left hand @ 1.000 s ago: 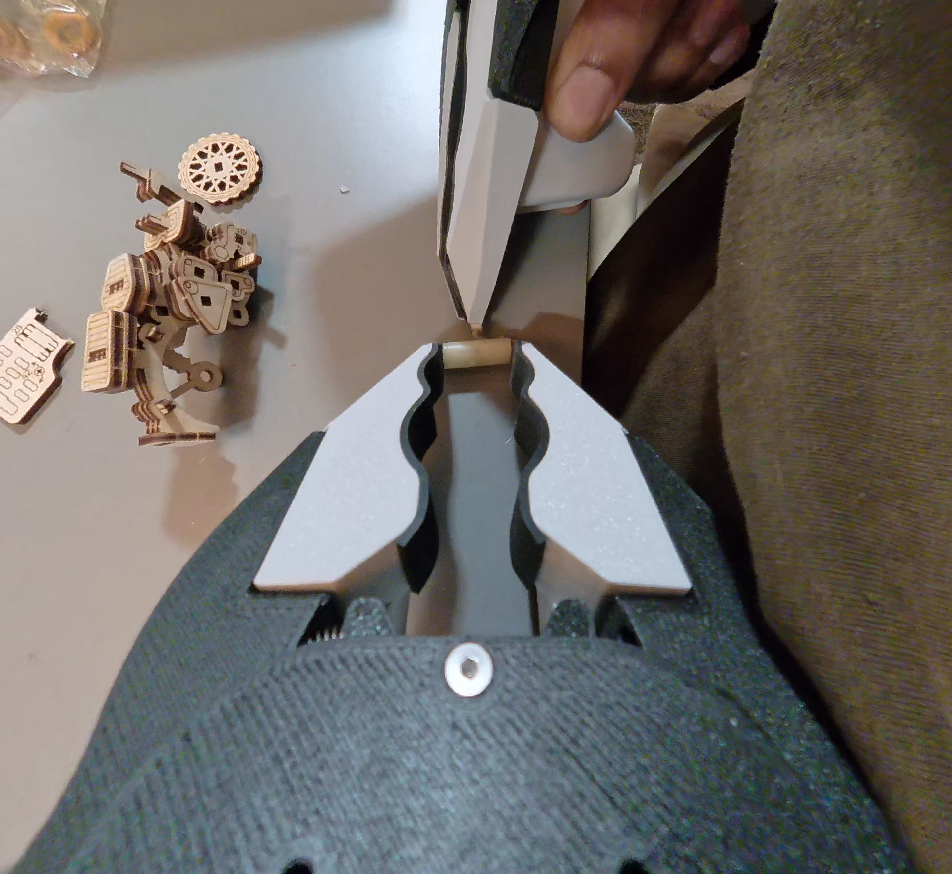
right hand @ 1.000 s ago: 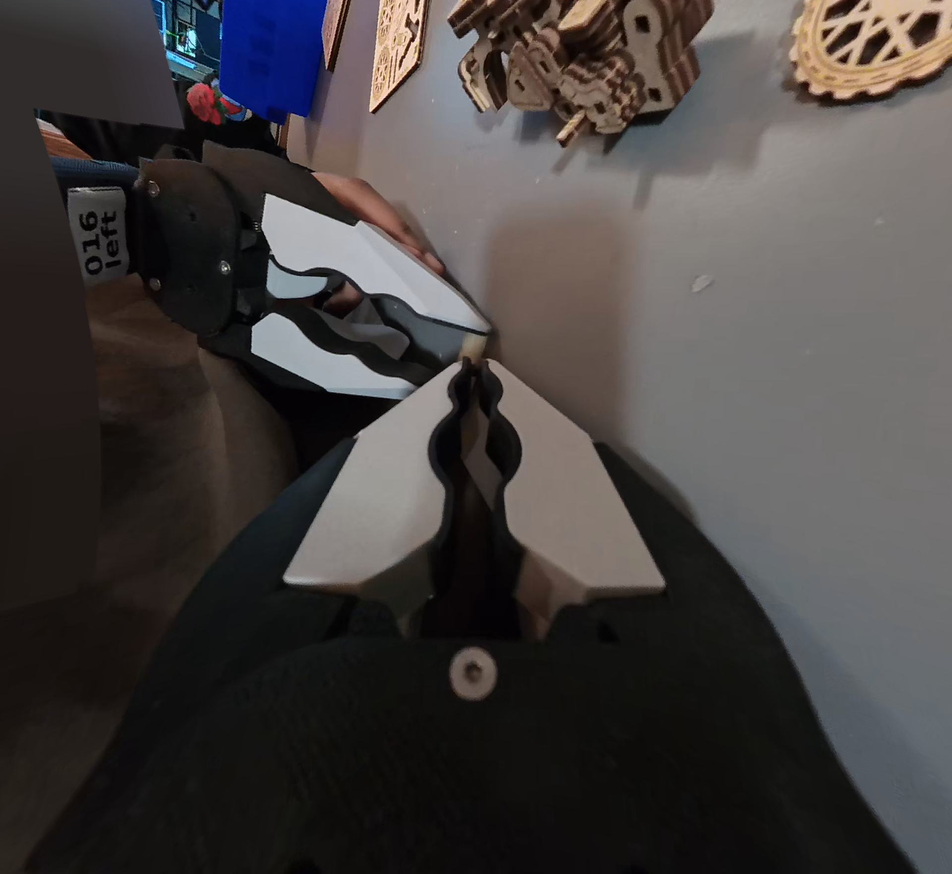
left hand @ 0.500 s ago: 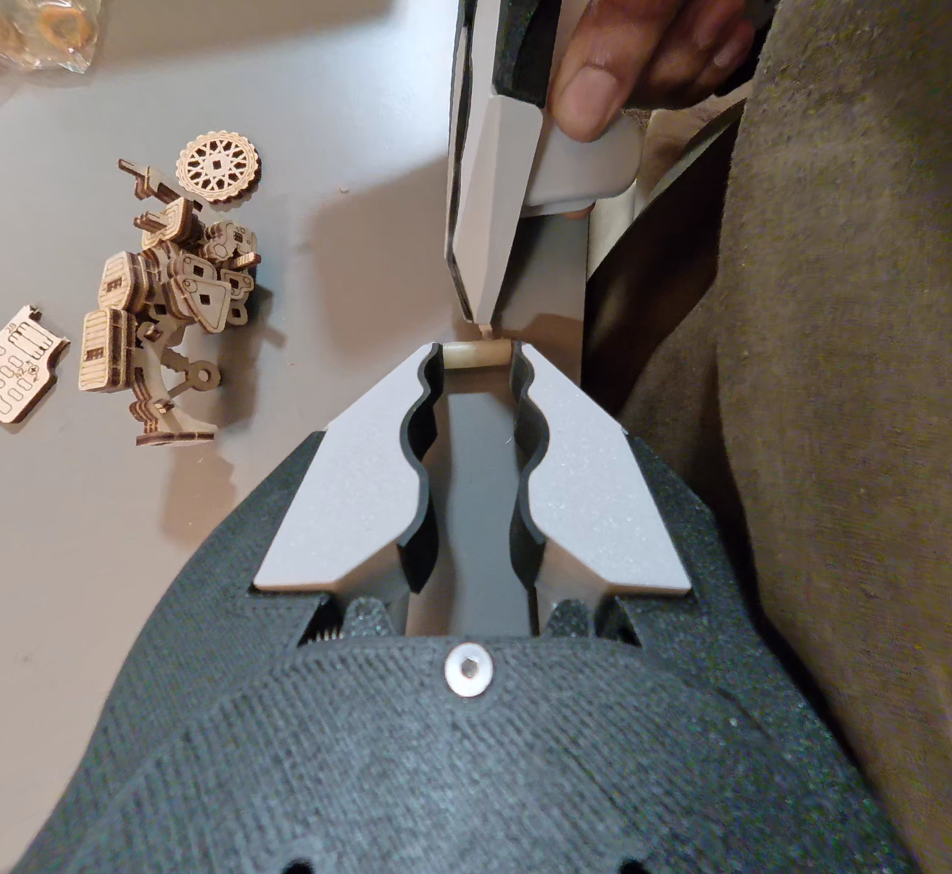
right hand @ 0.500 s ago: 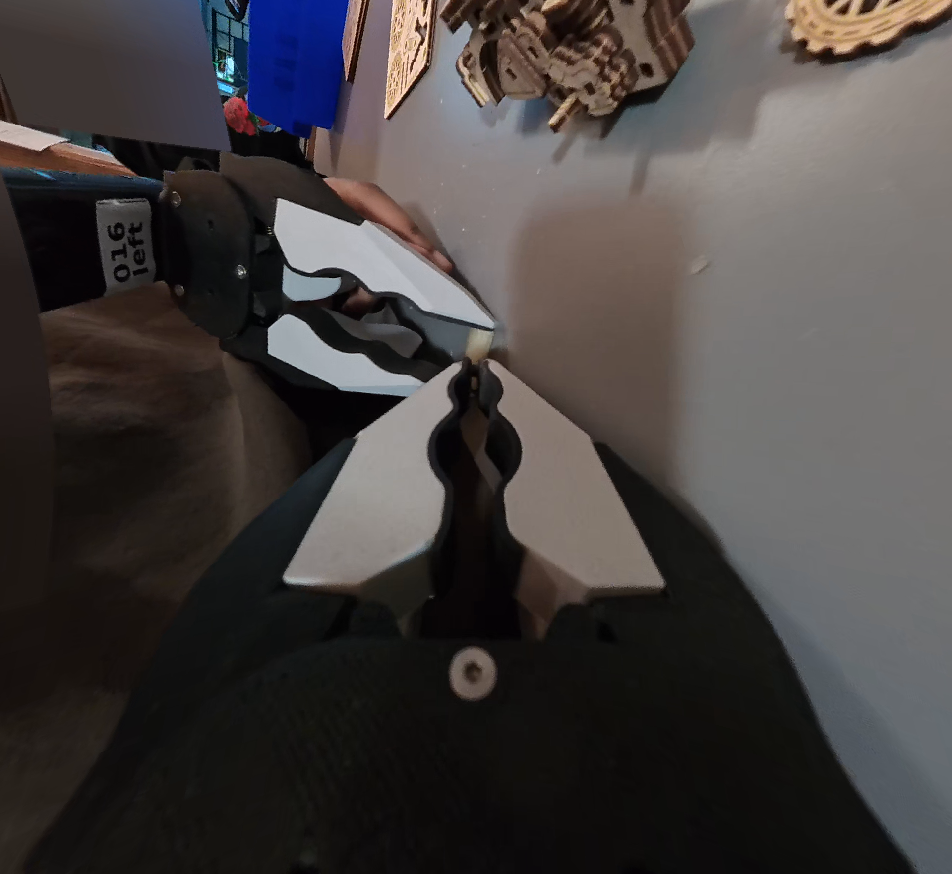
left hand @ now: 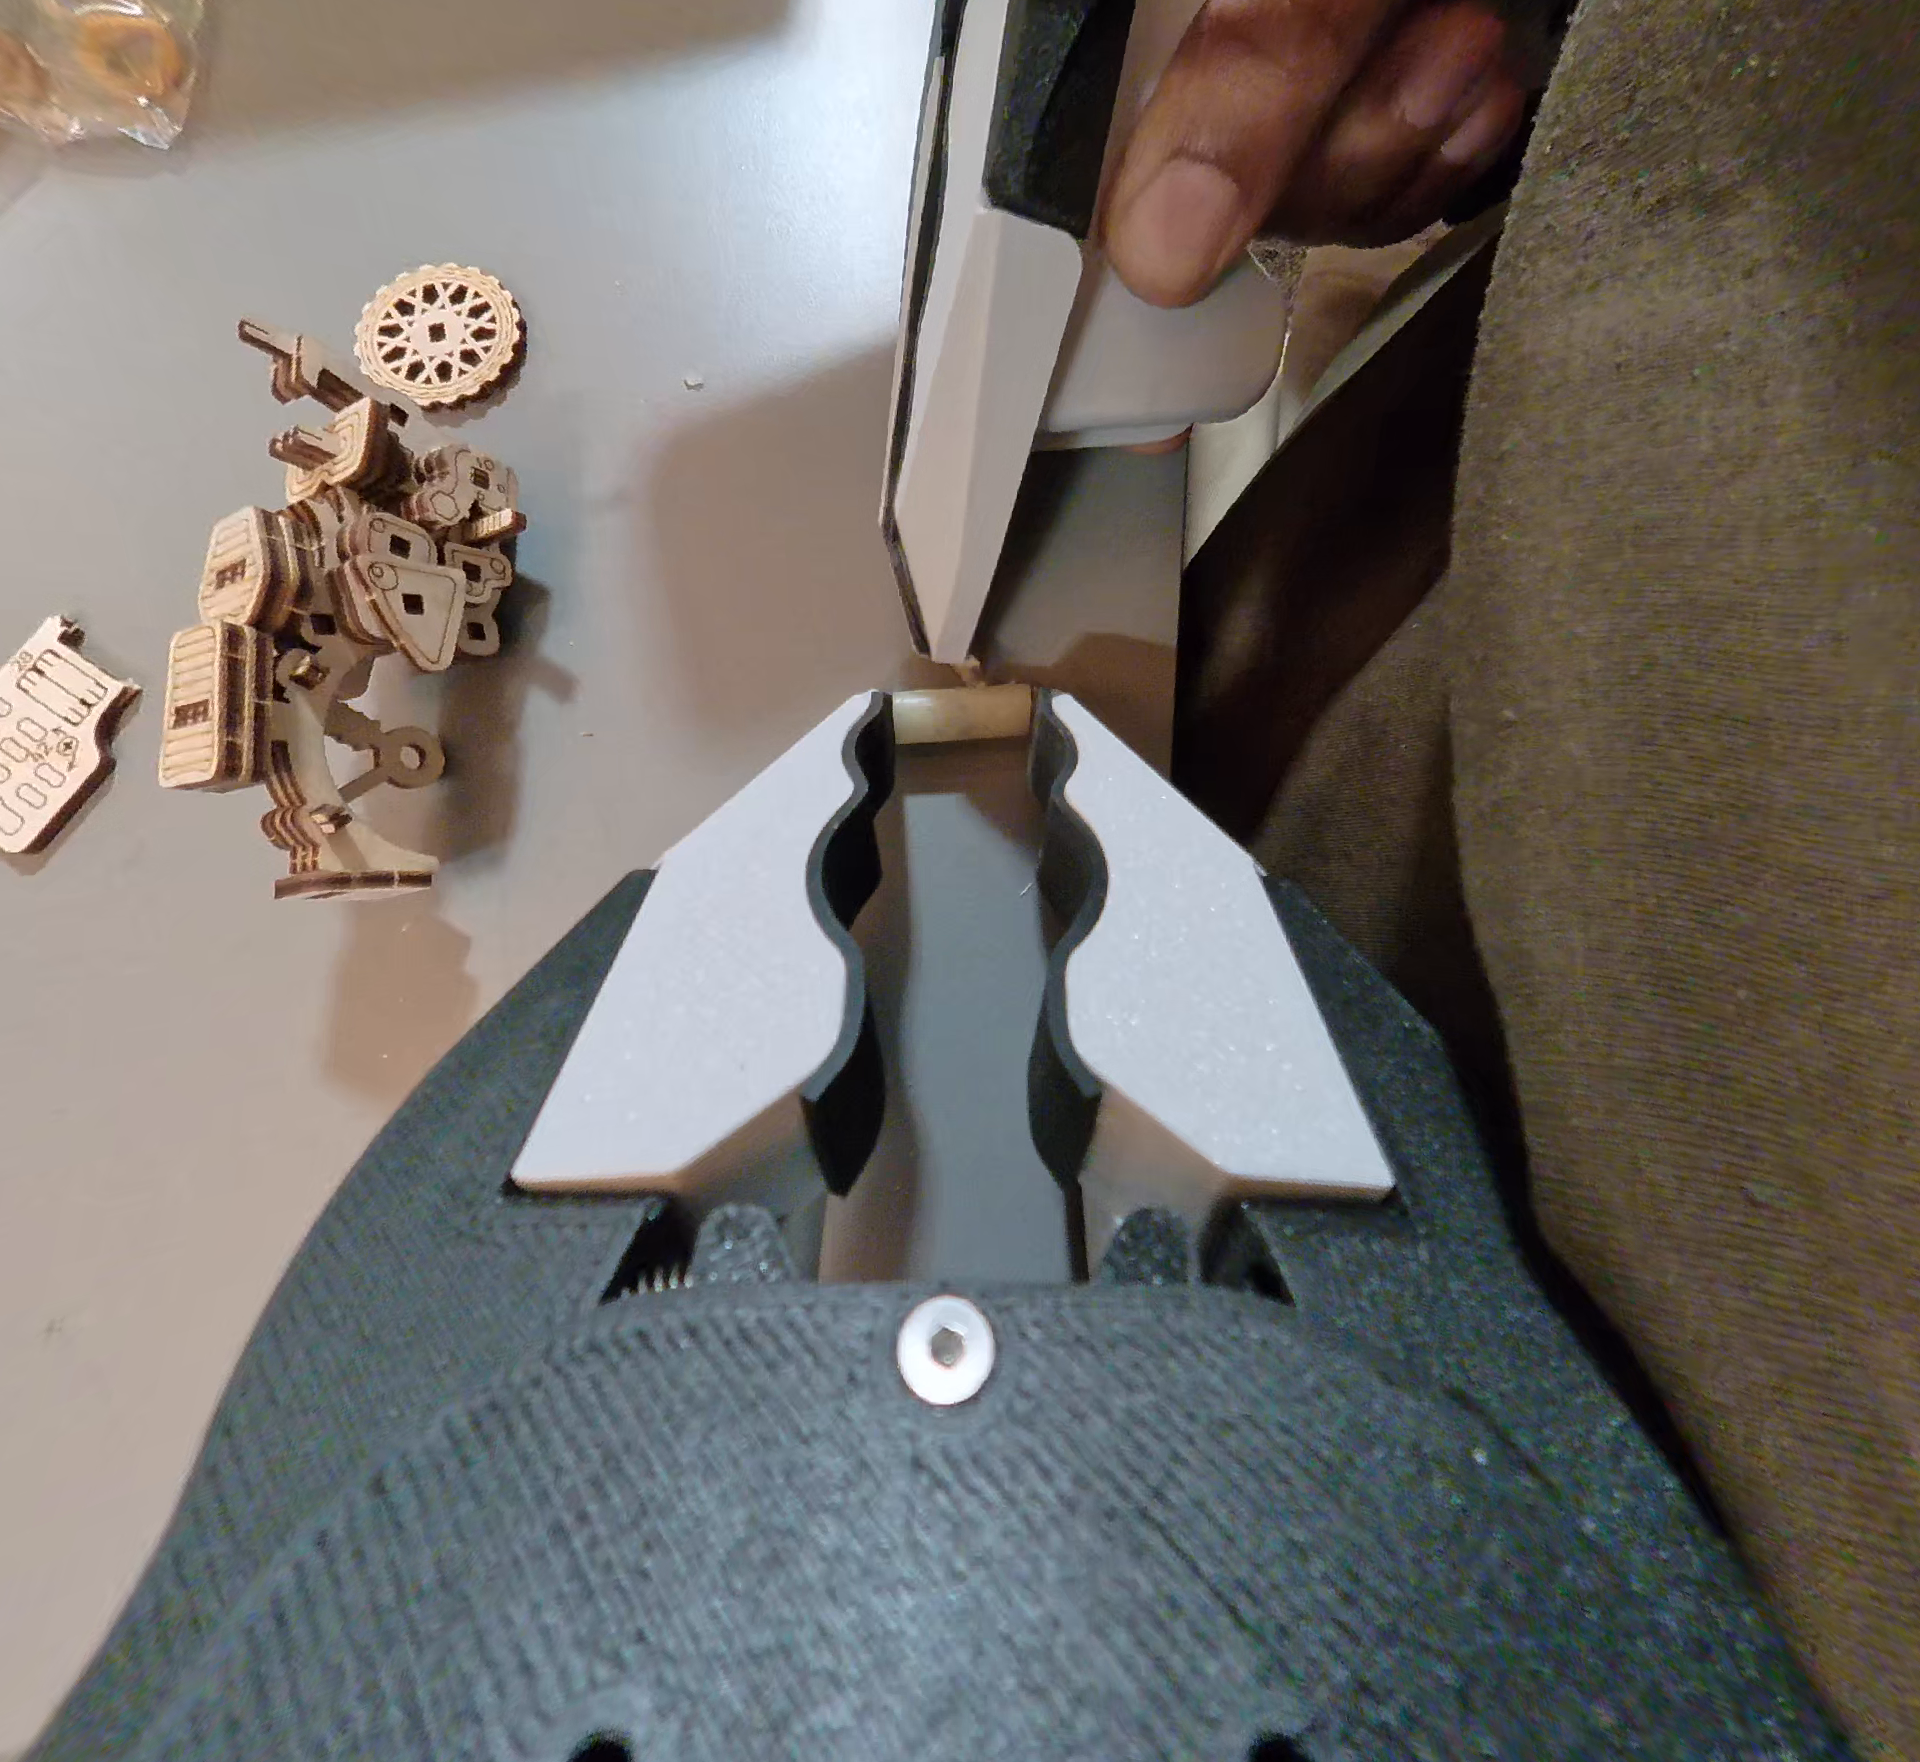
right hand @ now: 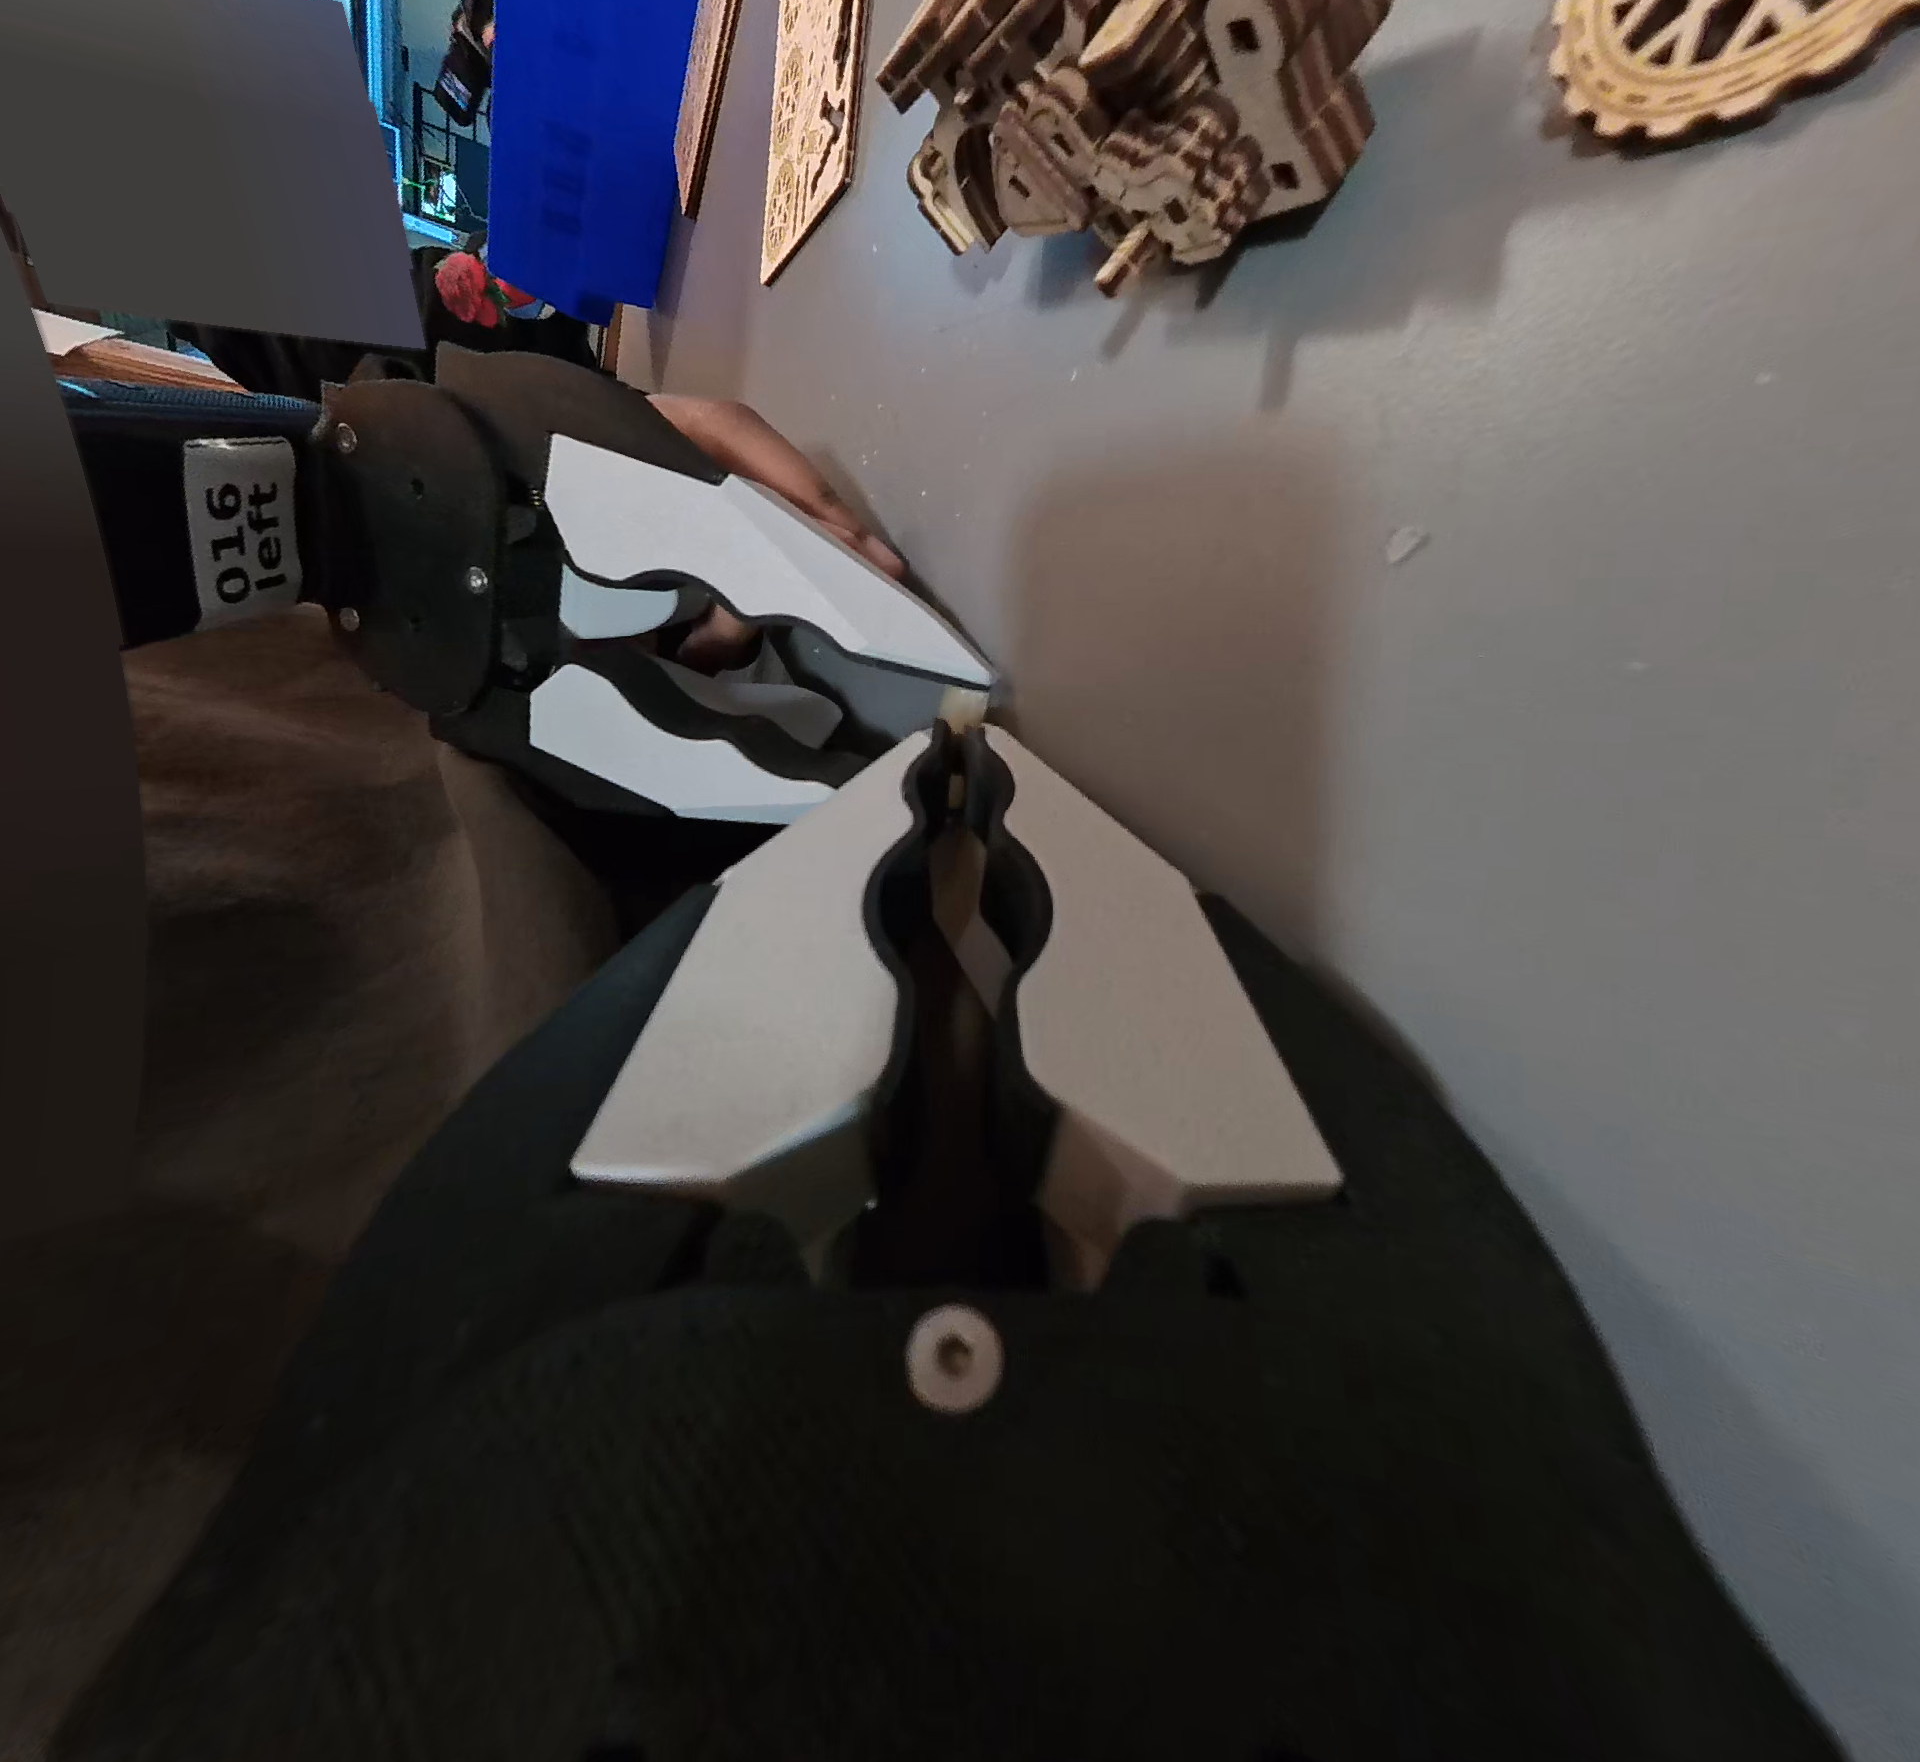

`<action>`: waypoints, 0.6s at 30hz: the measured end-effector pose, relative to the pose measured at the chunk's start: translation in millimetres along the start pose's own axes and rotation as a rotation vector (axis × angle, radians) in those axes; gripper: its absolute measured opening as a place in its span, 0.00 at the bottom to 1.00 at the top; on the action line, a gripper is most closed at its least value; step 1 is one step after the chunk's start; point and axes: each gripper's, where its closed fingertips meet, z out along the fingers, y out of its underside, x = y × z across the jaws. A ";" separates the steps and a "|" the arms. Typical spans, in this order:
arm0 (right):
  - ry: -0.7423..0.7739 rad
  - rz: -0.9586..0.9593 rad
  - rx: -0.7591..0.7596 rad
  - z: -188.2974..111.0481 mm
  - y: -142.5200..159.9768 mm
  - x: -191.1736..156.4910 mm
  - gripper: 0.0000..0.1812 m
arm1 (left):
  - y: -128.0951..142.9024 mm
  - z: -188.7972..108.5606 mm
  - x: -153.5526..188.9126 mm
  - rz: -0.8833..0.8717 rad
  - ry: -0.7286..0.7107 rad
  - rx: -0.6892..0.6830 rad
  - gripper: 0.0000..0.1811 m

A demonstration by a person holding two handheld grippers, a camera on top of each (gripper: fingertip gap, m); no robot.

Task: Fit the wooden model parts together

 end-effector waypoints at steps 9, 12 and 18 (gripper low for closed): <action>-0.052 0.064 0.060 -1.0 -6.5 -2.1 0.01 | 0.1 0.2 -0.2 0.007 -0.007 -0.001 0.17; -0.059 0.041 0.088 -2.4 -8.3 -3.8 0.01 | -0.3 -0.1 -3.0 -0.010 -0.020 0.001 0.17; -0.116 -0.060 0.224 -19.7 -26.7 -16.9 0.01 | -2.5 -6.8 -16.4 -0.188 -0.018 0.048 0.25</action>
